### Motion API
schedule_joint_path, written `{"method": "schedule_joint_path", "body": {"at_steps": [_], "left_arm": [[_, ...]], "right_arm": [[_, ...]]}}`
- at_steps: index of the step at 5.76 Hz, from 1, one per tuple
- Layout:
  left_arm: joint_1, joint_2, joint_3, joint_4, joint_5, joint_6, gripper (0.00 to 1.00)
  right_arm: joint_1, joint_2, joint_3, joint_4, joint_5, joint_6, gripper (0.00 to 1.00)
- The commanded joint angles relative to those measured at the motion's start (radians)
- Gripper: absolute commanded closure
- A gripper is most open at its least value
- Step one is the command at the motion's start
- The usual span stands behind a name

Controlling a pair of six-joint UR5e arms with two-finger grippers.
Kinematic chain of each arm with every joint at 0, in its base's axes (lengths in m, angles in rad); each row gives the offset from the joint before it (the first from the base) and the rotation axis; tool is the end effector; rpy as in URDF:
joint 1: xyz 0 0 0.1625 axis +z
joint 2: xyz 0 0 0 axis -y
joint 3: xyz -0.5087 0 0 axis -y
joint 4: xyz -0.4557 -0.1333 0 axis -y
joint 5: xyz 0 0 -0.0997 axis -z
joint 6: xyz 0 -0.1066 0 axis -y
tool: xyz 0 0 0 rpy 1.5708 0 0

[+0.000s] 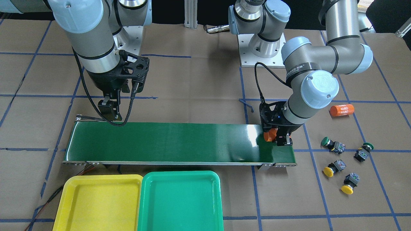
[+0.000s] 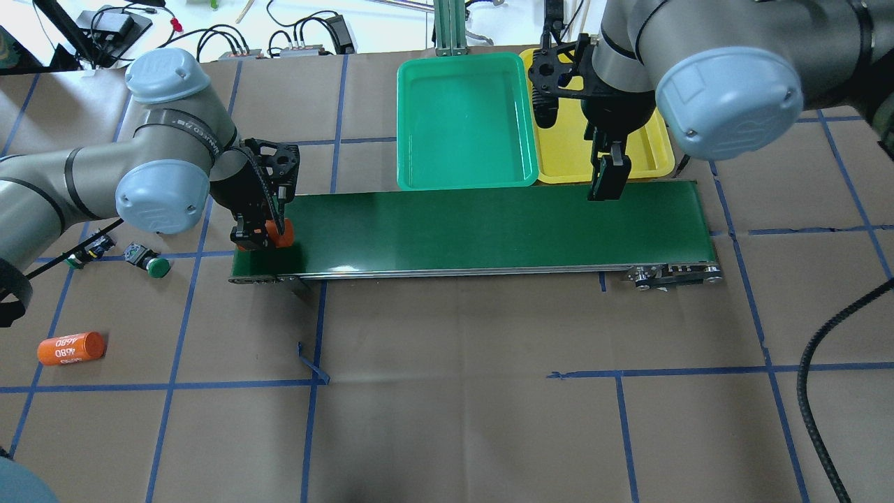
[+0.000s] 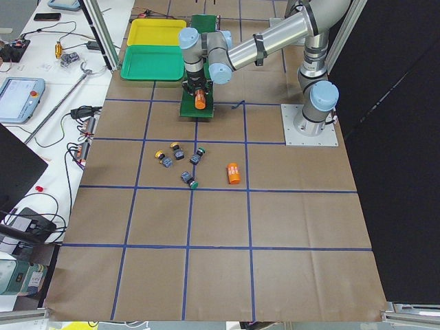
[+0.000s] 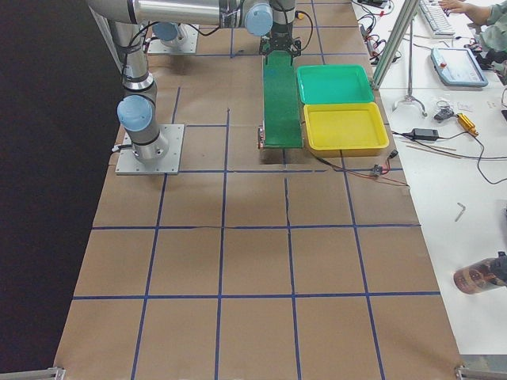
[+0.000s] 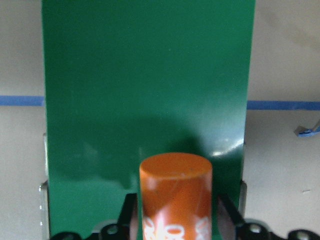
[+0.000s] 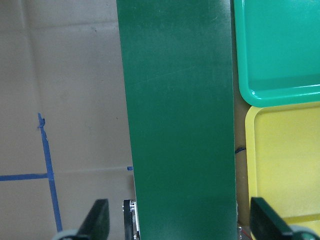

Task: Sort buttons by color to trays
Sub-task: 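Lower the orange cylinder onto the conveyor start and open the left gripper, then move the left gripper back and grasp the second orange cylinder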

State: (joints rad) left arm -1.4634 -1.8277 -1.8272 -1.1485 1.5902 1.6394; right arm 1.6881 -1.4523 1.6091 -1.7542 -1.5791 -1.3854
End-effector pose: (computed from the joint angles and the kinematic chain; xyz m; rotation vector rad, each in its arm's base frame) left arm -0.0645 -0.6263 0.3155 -2.1378 -2.2204 -0.1131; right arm 0.2032 -0.5930 0.4926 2.1290 -2.2794 0.0258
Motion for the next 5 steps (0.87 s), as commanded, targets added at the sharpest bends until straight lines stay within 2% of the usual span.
{"method": "schedule_joint_path", "body": {"at_steps": [1,2,3,4,5], "left_arm": [[0.097,0.031,0.008,-0.017,-0.004,-0.004,0.03],[0.197,0.075,0.003,-0.063,-0.022,0.003,0.02],[0.366,0.118,-0.015,-0.097,-0.016,0.022,0.02],[0.525,0.116,-0.017,-0.111,-0.018,0.064,0.02],[0.596,0.088,-0.015,-0.103,-0.016,0.117,0.02]], "right_arm": [[-0.013,-0.006,0.011,-0.033,0.001,-0.043,0.0],[-0.015,-0.006,0.011,-0.033,-0.001,-0.103,0.0],[-0.012,-0.008,0.011,-0.033,-0.005,-0.103,0.0],[-0.011,-0.008,0.014,-0.024,0.001,-0.093,0.0],[-0.008,-0.011,0.018,-0.022,0.005,-0.092,0.0]]}}
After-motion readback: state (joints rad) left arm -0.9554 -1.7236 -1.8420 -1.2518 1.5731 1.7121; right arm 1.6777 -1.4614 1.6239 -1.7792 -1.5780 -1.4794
